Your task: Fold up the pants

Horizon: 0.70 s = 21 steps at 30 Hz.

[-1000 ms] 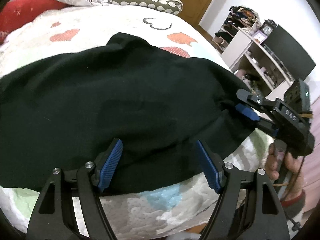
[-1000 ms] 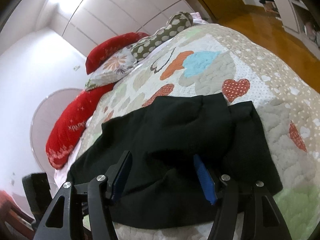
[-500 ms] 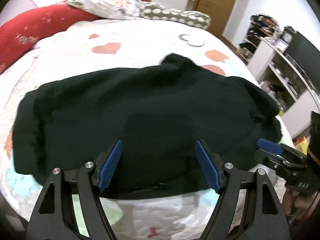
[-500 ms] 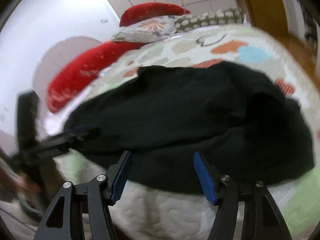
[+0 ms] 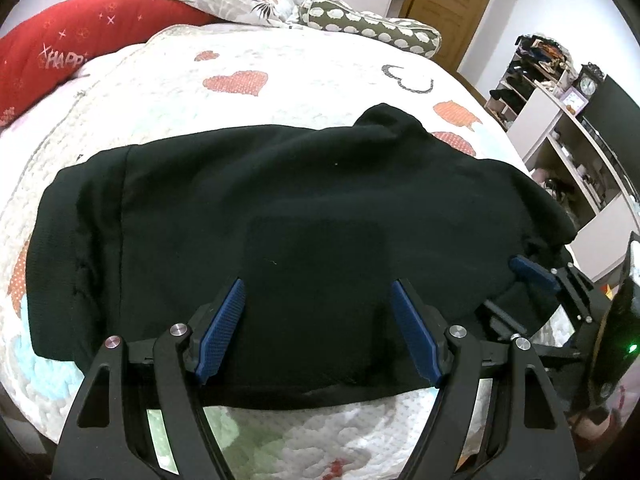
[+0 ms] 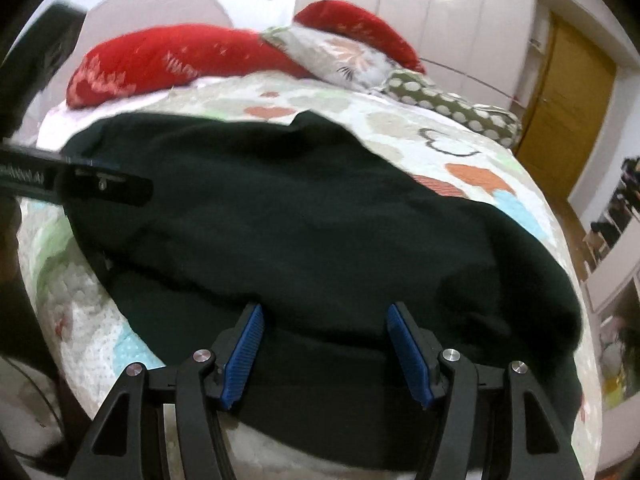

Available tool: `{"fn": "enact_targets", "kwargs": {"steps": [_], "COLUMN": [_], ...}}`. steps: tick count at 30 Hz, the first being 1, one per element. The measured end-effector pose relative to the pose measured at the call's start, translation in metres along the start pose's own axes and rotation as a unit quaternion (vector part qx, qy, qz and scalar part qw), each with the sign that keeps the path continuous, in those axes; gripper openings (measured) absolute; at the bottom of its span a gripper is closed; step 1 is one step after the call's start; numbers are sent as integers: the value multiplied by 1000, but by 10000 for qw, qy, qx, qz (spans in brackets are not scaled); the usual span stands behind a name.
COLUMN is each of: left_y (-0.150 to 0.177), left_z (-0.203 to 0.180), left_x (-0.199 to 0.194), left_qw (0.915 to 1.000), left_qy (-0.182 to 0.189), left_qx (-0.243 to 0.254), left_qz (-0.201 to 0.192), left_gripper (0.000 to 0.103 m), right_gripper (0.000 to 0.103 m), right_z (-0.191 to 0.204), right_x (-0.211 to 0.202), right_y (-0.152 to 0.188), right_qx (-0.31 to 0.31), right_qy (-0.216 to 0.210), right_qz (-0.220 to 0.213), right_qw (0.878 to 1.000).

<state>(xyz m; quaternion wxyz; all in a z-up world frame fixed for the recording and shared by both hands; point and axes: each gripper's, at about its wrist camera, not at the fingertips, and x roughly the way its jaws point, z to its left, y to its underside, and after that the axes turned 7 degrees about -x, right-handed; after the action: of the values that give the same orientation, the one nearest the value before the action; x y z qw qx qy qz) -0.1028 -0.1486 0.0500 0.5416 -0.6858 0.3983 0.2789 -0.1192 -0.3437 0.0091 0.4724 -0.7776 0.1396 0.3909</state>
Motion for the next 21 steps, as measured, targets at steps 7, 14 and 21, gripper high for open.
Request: {"fn": "enact_targets", "kwargs": {"steps": [7, 14, 21], "left_y": [-8, -7, -8], "left_z": [13, 11, 18], "left_x": [1, 2, -12], "left_qw": [9998, 9998, 9993], "left_qy": [46, 41, 140], "left_qx": [-192, -165, -350], "left_qz": [-7, 58, -59], "left_gripper": [76, 76, 76], "right_gripper": [65, 17, 5], "right_z": [2, -10, -17], "right_x": [5, 24, -3], "right_y": [-5, -20, -24], "right_qx": [-451, 423, 921], "right_qy": [-89, -785, -1464], "right_qz": [21, -368, -589], "right_qw": [9989, 9953, 9832]}}
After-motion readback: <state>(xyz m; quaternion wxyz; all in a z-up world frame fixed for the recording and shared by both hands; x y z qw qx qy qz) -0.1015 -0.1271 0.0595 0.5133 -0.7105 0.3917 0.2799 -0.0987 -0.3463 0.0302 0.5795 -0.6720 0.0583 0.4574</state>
